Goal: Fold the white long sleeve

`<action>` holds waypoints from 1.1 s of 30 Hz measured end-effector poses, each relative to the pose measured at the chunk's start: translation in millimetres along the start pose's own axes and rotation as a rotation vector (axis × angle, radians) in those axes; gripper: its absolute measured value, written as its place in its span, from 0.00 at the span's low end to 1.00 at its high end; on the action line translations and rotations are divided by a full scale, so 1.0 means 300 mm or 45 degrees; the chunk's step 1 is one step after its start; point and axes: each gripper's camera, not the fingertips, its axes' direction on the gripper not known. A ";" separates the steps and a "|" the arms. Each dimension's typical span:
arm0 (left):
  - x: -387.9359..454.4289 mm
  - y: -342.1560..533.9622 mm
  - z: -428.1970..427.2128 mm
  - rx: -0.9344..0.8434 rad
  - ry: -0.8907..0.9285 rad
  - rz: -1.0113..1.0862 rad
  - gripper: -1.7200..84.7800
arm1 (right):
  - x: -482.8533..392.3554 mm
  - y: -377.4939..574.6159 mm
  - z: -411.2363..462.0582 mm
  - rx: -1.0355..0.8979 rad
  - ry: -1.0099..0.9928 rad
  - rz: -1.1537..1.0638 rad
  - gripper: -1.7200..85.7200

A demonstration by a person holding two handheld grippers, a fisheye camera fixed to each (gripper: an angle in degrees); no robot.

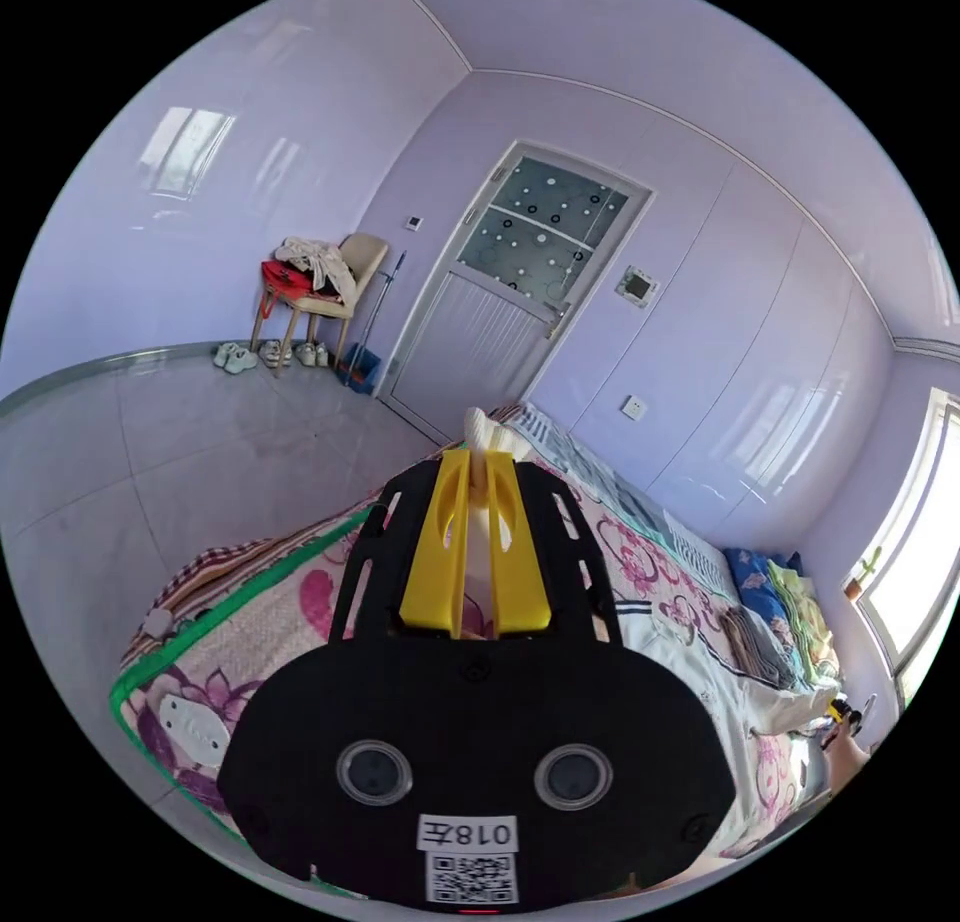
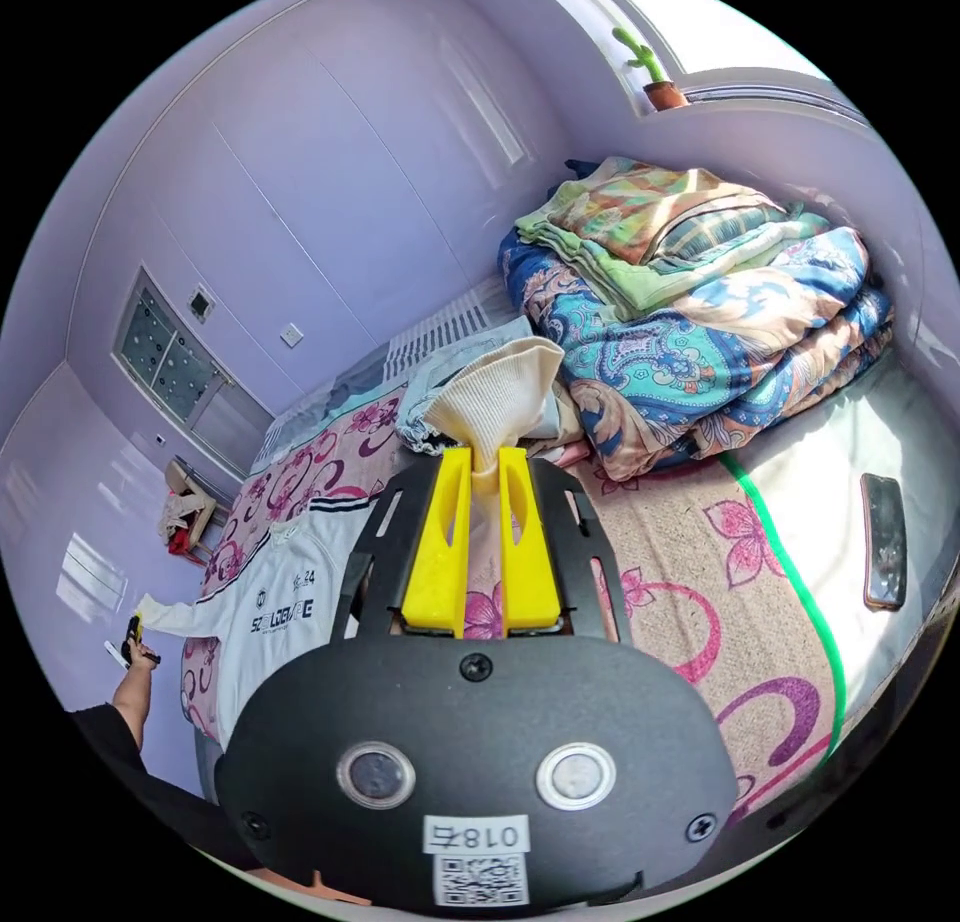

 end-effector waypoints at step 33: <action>0.139 0.928 -0.486 -0.830 0.416 0.200 0.12 | 0.177 0.689 0.104 -0.782 -0.577 -0.118 0.09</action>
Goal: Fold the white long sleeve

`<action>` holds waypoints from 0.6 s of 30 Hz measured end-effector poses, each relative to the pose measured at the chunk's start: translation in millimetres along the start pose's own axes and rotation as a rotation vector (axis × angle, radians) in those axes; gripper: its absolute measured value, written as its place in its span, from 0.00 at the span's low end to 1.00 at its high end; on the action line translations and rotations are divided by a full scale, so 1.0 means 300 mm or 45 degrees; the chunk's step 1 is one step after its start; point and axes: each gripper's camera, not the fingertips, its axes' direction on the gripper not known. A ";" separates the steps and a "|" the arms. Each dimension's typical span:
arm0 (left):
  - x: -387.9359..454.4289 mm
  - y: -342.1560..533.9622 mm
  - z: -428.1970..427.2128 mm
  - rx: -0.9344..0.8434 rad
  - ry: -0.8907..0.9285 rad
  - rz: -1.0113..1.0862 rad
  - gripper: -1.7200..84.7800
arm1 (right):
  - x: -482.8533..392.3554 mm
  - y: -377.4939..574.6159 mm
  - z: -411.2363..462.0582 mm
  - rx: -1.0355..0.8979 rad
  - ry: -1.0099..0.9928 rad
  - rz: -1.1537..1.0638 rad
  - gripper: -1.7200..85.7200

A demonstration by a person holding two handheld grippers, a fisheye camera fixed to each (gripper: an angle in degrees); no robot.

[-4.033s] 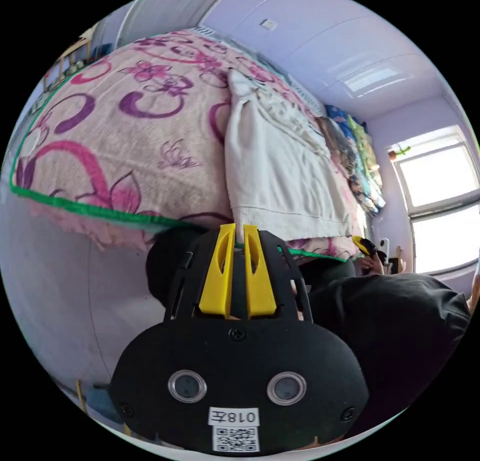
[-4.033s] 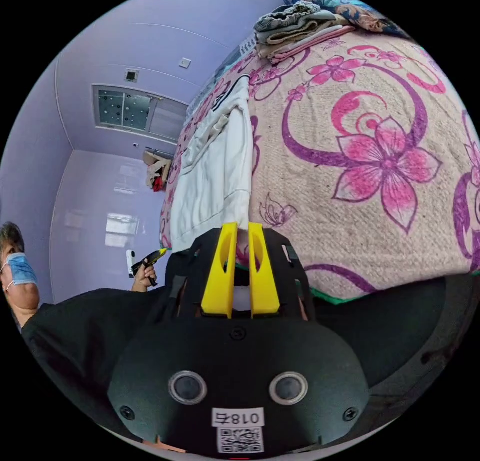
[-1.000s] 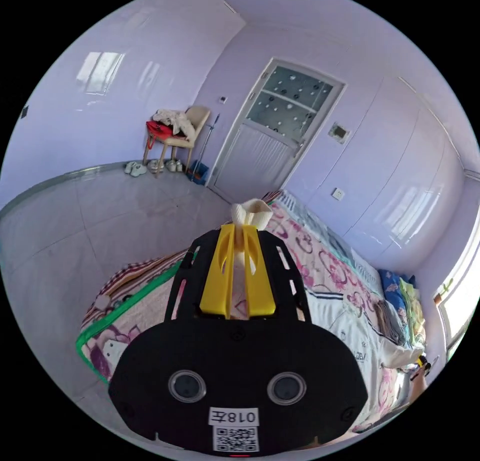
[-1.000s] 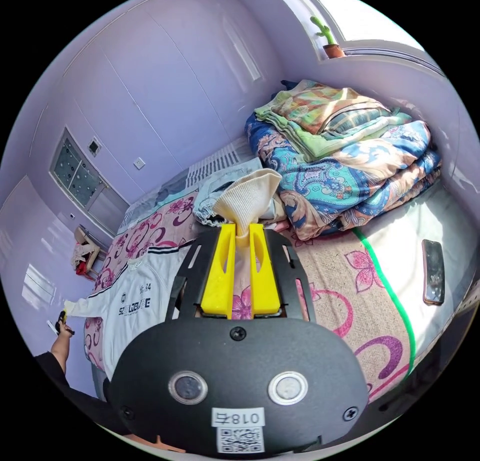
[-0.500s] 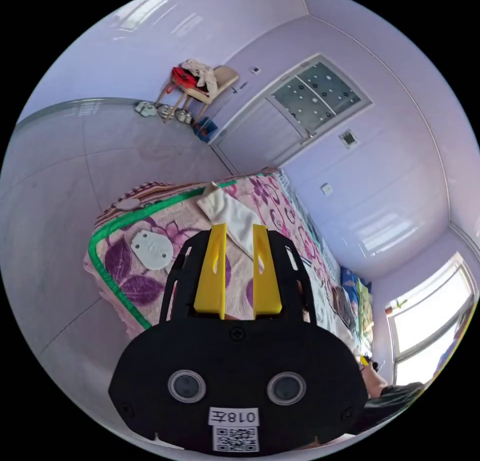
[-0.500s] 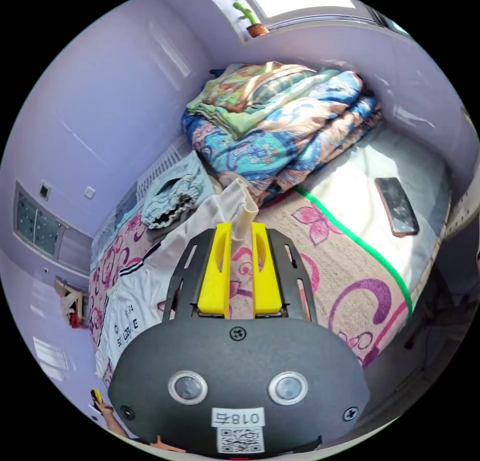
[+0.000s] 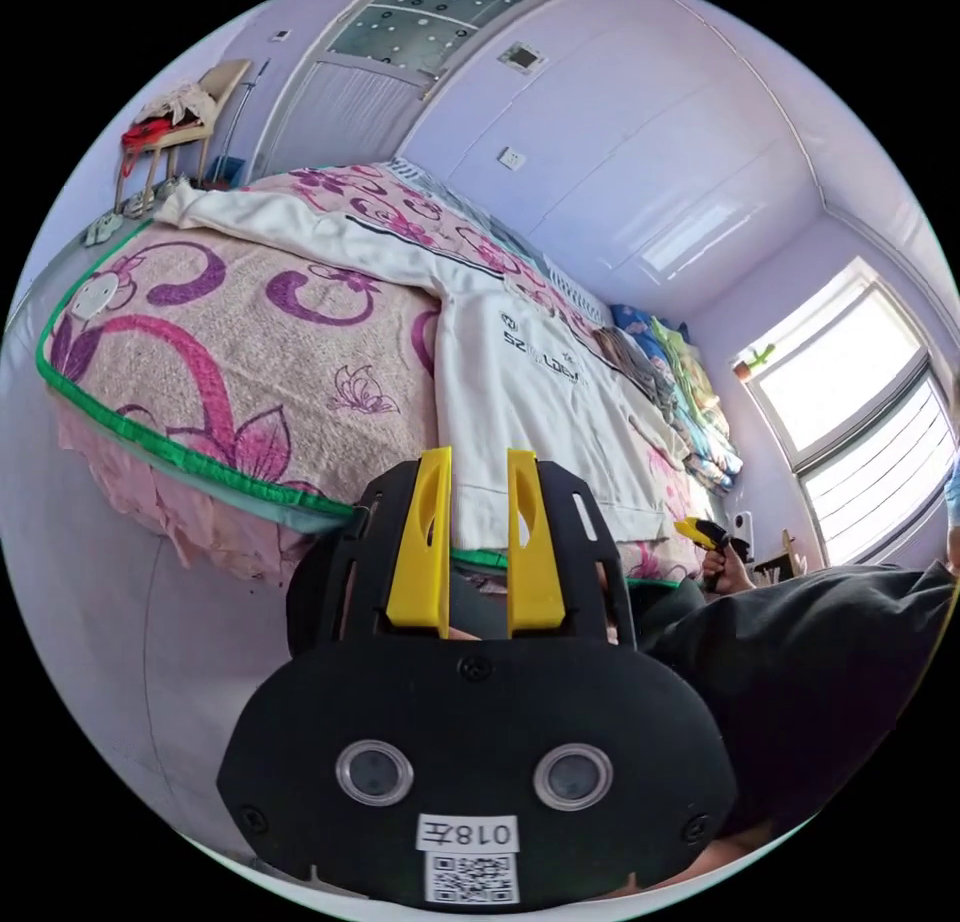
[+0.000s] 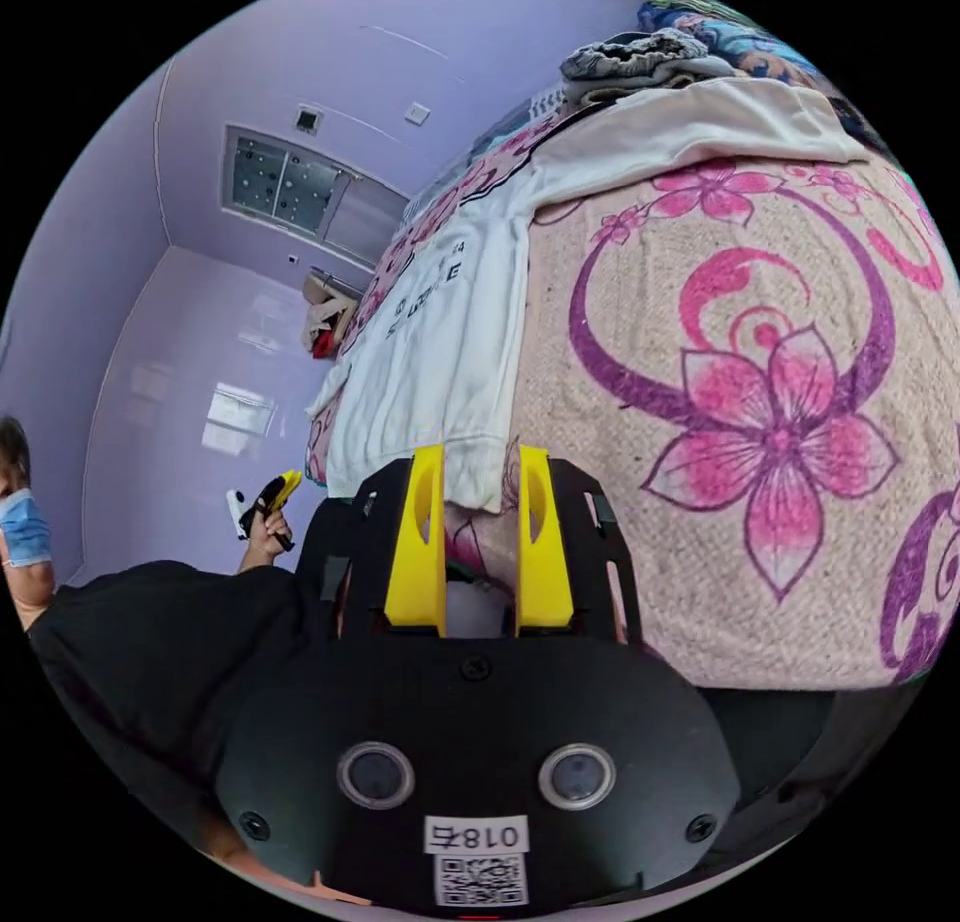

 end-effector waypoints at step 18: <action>0.161 0.007 0.234 -0.309 -0.122 0.020 0.15 | 0.098 0.051 0.056 0.037 0.026 0.076 0.04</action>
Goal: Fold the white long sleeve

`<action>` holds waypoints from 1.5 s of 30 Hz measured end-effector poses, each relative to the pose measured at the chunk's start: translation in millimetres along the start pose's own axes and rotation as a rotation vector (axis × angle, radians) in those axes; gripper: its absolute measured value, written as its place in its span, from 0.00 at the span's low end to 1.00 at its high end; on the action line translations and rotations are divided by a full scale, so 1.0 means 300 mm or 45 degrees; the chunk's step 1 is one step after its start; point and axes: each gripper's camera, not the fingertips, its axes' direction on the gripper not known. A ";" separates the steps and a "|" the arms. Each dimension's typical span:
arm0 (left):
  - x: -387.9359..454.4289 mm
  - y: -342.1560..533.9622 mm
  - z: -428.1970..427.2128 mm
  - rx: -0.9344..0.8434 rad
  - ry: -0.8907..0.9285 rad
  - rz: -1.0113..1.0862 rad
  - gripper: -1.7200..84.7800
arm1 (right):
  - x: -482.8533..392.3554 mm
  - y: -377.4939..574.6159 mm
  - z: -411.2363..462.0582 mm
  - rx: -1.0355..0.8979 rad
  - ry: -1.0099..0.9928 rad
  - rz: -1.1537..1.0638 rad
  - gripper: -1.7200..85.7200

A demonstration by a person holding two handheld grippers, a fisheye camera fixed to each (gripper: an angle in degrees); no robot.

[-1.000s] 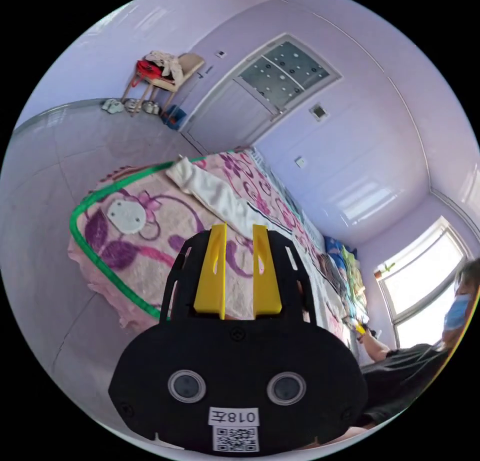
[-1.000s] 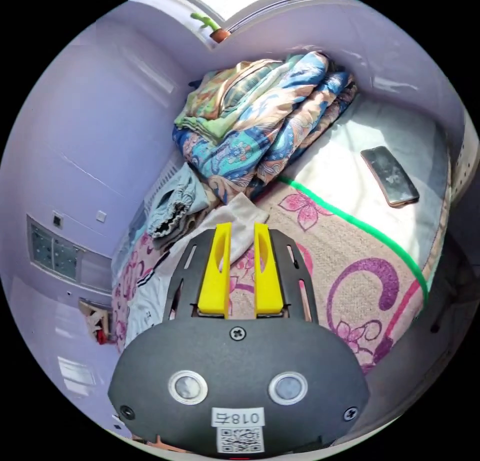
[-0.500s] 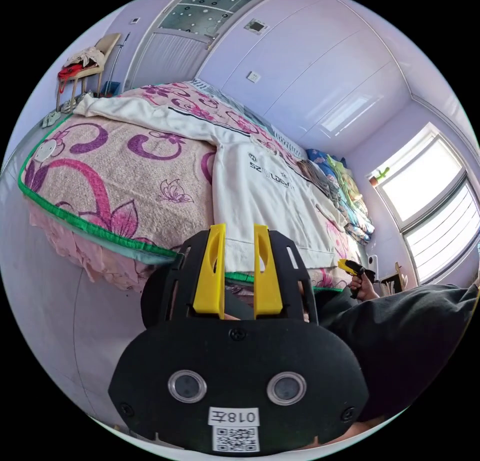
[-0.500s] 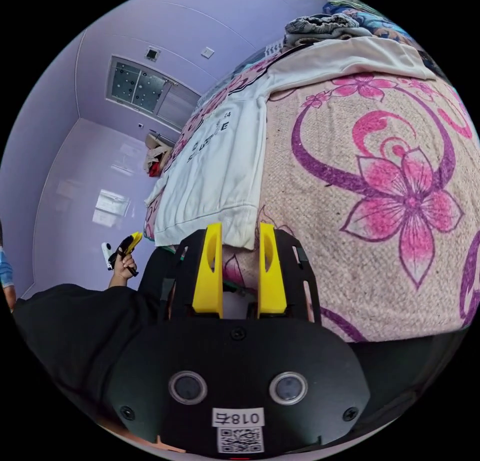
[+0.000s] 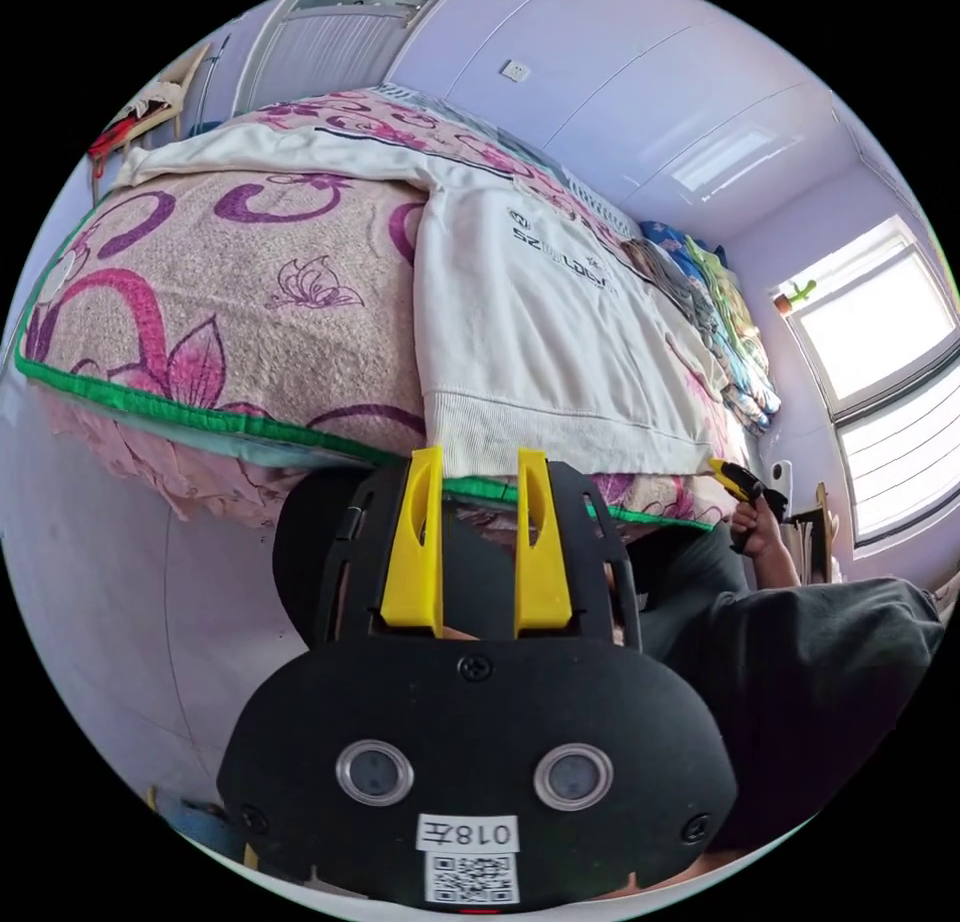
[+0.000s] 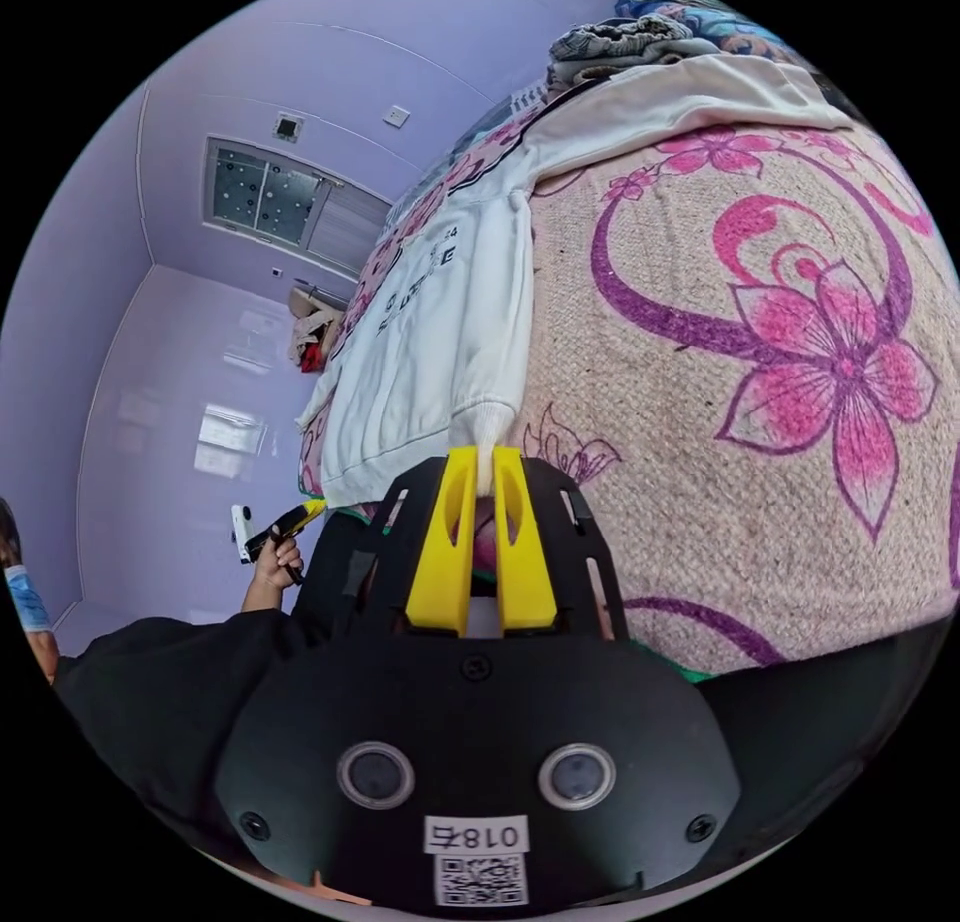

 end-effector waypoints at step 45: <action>-0.076 0.244 -0.270 0.285 0.418 0.049 0.11 | 0.221 -0.056 -0.490 0.379 -0.199 0.087 0.08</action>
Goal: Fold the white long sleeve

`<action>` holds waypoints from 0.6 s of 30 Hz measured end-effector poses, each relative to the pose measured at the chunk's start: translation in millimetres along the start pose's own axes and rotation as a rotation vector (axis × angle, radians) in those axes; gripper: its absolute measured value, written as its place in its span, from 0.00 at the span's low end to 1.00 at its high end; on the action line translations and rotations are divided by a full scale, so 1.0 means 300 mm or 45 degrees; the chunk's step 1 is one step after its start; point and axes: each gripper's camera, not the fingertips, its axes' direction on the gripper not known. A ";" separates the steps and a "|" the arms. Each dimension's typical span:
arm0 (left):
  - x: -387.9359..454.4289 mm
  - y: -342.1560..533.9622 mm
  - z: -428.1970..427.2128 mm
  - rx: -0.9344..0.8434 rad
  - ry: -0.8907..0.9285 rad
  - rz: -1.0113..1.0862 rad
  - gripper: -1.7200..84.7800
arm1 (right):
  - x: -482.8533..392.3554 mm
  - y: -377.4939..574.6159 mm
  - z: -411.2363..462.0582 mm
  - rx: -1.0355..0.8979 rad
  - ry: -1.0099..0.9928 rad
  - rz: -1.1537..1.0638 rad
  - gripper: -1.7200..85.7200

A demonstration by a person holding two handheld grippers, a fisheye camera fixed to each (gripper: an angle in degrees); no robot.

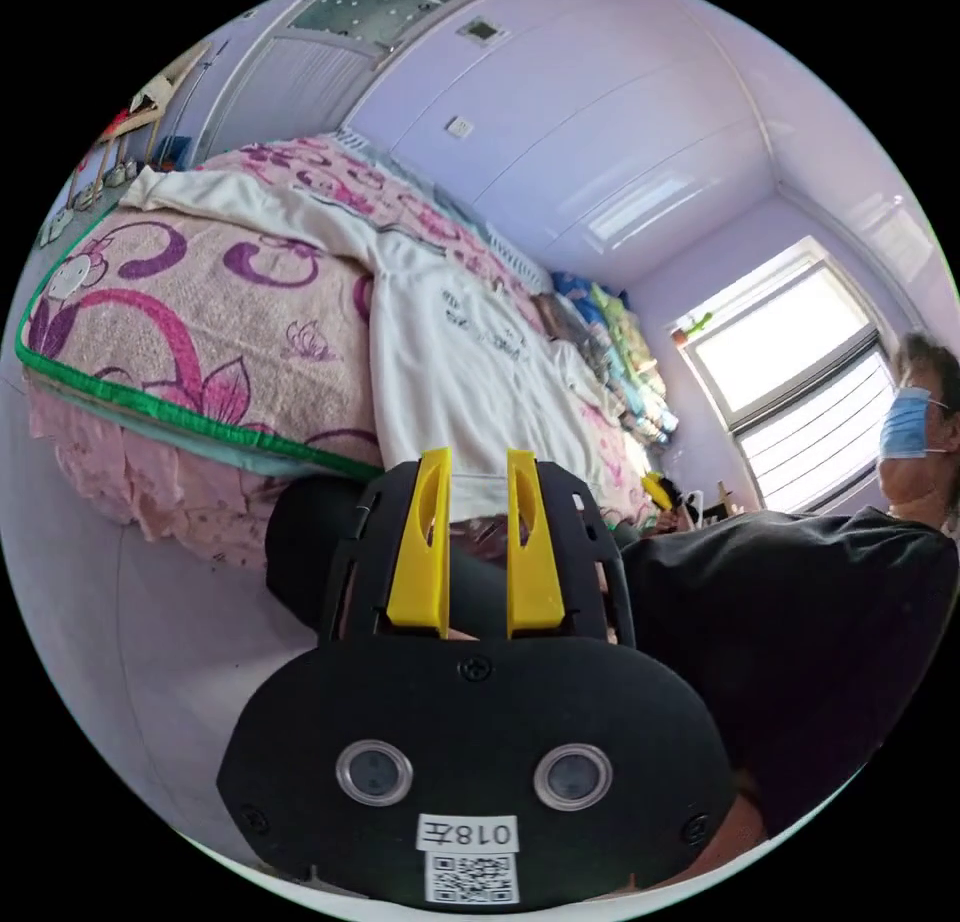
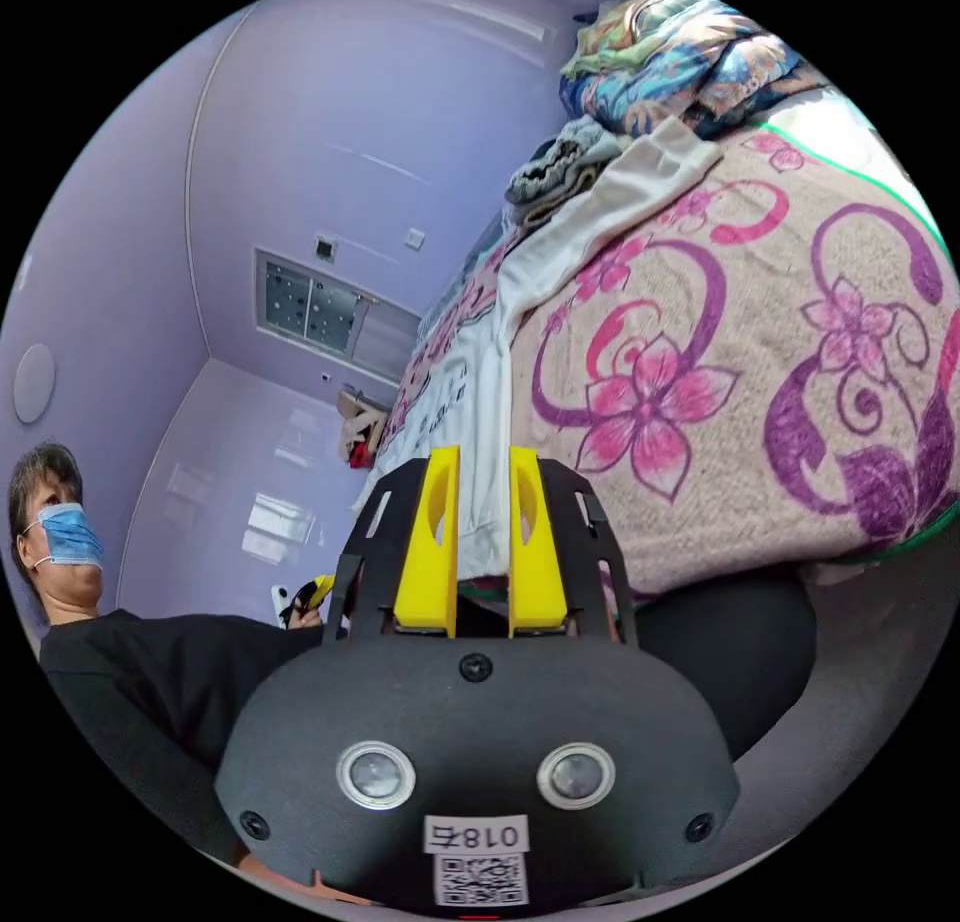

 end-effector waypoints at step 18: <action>0.093 0.145 -0.136 0.448 -0.186 -0.290 0.09 | 0.411 -0.768 -0.064 0.489 0.085 0.498 0.14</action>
